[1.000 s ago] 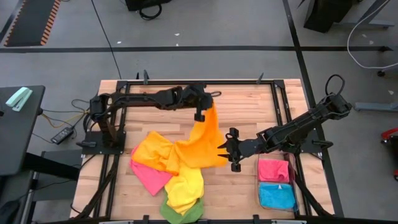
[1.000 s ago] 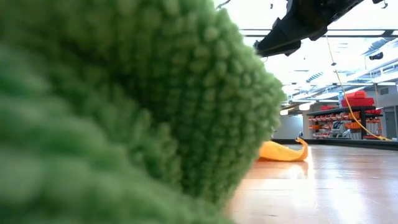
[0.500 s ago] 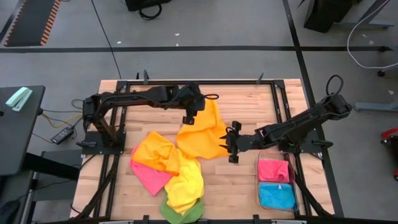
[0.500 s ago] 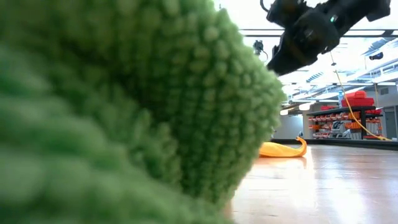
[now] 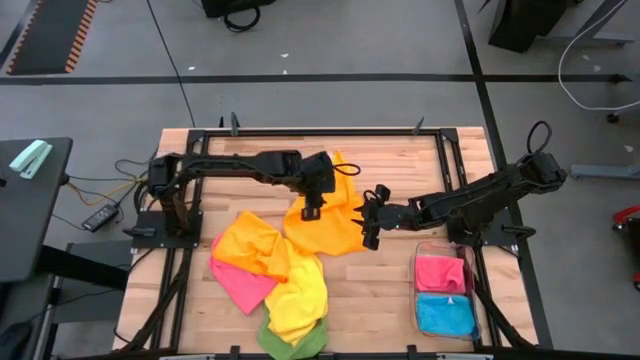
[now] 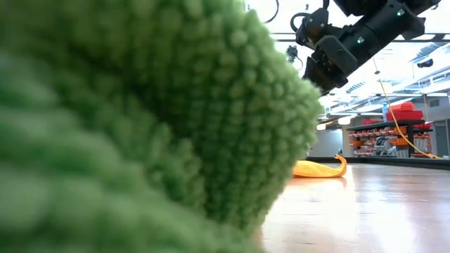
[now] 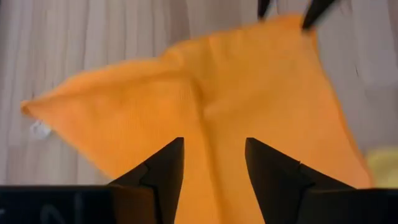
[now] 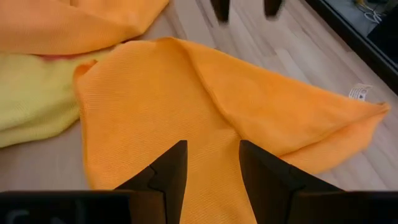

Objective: Fold microfiber towels
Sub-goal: Fold the orange towel

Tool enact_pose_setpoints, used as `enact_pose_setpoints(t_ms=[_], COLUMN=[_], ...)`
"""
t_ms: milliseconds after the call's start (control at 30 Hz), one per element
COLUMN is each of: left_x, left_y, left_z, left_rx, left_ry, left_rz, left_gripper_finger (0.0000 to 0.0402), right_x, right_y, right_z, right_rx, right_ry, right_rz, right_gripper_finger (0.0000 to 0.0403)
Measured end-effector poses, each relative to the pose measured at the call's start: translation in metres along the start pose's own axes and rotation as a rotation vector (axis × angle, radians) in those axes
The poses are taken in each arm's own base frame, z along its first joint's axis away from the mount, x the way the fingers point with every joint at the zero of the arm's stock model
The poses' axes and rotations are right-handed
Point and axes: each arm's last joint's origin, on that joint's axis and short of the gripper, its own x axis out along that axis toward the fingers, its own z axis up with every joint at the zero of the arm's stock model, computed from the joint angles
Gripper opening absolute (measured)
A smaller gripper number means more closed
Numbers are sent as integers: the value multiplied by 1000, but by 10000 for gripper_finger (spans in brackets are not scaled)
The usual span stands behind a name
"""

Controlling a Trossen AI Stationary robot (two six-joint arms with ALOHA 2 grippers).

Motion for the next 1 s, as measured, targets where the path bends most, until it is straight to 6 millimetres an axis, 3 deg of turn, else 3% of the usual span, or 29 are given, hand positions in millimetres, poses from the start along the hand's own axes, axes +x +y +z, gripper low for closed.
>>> enact_pose_setpoints(t_ms=[233,533,1000], left_x=[41,90,121], left_y=[-11,-9,-13], left_z=[-2,-6,-16], left_rx=[-8,-54,-32], left_ry=[30,15,61], left_rz=[-18,87,218], left_gripper_finger=[212,198,193], right_x=[0,0,0], right_y=[-1,-2,-1], right_z=[-5,-5,-4], right_rx=[33,43,53], right_ry=[49,54,48], right_rz=[-10,-12,7], right_gripper_finger=[153,153,153])
